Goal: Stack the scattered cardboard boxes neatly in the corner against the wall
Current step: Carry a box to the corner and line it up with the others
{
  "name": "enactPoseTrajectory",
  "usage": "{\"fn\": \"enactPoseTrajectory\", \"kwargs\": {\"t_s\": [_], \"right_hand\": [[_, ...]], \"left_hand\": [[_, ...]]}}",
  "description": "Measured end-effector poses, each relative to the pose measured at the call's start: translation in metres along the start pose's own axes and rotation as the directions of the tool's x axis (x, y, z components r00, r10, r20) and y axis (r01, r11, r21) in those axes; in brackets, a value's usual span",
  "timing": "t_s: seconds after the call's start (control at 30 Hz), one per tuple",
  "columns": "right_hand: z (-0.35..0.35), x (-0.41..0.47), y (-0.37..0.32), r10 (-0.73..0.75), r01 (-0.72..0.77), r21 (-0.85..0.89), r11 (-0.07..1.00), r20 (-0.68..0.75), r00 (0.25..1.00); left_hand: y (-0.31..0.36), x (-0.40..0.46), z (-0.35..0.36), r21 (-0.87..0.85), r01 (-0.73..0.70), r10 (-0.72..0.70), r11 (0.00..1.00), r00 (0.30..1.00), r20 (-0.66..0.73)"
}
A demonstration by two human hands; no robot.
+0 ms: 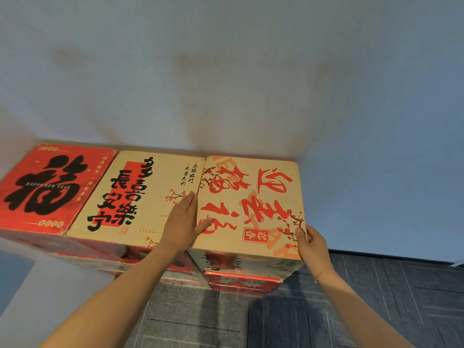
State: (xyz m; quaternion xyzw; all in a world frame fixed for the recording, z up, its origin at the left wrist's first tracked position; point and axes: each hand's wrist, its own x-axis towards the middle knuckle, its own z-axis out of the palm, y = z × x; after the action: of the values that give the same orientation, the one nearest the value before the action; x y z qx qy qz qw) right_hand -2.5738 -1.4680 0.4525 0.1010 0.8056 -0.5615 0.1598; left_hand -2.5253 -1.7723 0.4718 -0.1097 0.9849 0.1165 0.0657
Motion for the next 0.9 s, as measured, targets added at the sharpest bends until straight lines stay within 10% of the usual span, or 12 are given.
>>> {"fn": "enactPoseTrajectory", "kwargs": {"t_s": [0.9], "right_hand": [[0.0023,-0.0084,0.0047,-0.040,0.040,0.012,0.999,-0.018,0.999]], "left_hand": [[-0.0002,0.0000,0.0009,0.270,-0.009,0.002,0.963,1.000,0.024]]}}
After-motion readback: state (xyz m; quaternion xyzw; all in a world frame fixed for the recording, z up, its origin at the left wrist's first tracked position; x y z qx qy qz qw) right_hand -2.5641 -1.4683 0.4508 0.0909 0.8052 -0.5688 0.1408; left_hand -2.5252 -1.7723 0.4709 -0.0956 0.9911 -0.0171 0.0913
